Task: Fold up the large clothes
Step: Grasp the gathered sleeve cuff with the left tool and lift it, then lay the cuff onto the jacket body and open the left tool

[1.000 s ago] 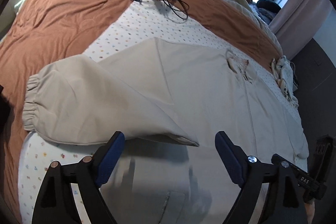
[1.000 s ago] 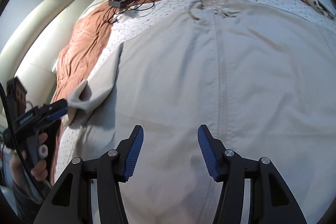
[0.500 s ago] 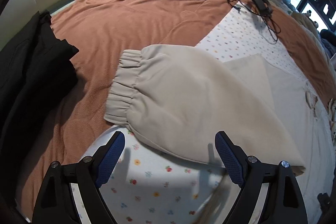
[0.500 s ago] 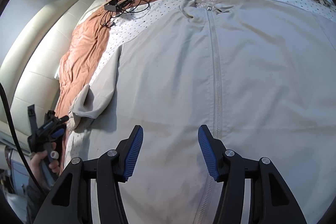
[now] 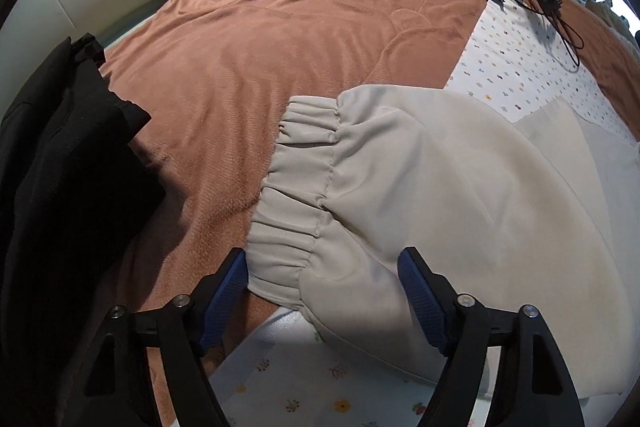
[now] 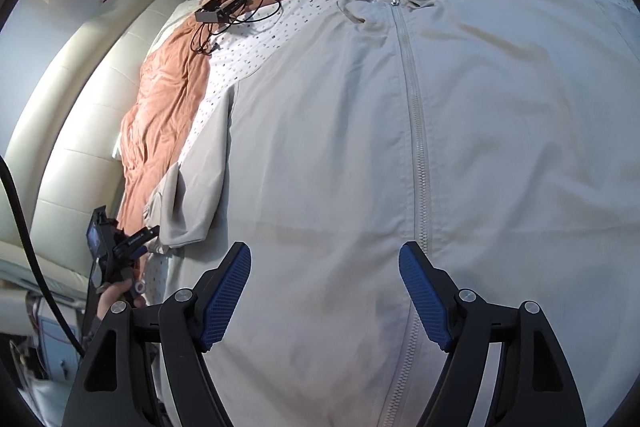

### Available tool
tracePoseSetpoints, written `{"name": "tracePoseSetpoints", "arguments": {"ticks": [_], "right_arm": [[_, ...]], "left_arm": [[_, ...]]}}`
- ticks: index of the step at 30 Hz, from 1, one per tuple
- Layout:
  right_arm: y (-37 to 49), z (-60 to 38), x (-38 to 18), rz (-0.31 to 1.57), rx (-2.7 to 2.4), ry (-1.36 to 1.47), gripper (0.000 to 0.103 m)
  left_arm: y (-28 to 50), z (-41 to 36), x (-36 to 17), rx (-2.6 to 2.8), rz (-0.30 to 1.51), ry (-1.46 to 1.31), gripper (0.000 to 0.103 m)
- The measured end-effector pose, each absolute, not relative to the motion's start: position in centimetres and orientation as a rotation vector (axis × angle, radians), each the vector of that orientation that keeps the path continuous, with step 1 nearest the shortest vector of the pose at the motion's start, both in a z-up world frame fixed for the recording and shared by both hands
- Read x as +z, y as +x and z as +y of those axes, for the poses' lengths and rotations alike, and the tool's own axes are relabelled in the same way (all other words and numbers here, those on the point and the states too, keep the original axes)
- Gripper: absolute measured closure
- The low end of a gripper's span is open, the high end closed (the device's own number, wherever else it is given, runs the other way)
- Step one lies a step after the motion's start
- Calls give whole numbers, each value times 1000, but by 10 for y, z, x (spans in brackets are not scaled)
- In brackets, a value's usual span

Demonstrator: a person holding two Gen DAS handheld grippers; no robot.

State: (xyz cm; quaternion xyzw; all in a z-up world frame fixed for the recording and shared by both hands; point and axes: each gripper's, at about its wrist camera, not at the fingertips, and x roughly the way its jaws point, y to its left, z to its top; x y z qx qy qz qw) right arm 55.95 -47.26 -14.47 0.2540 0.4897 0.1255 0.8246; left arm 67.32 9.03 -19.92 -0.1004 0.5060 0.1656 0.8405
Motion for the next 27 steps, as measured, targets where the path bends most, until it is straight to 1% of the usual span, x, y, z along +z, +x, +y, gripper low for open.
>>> {"name": "tracePoseSetpoints", "arguments": {"ticks": [2,4,6,9,13,18,22,27], "right_arm": [[559,-475,-143,1035,262,537,26],[558,-476,-142,1031,260,543,26],[558,-477,-141,1028,261,550,26],[557,-478,-138,1021,258,545,26],[553,-482,-129,987,250,543,26],[551,-488,-121,968,268,558,26],[548,-499,-116,956,266,594,26],[543,-522,-106,913,252,641,26]], "left_arm": [[673,98,-200,350,1068,-251,36],[673,97,-197,372,1069,-247,56],[674,93,-193,350,1078,-243,69],[673,77,-175,338,1057,-158,72],[667,57,-140,304,1004,-94,72],[657,29,-74,269,904,-52,73],[649,-8,-21,215,820,-14,73],[642,-67,25,128,750,16,73]]}}
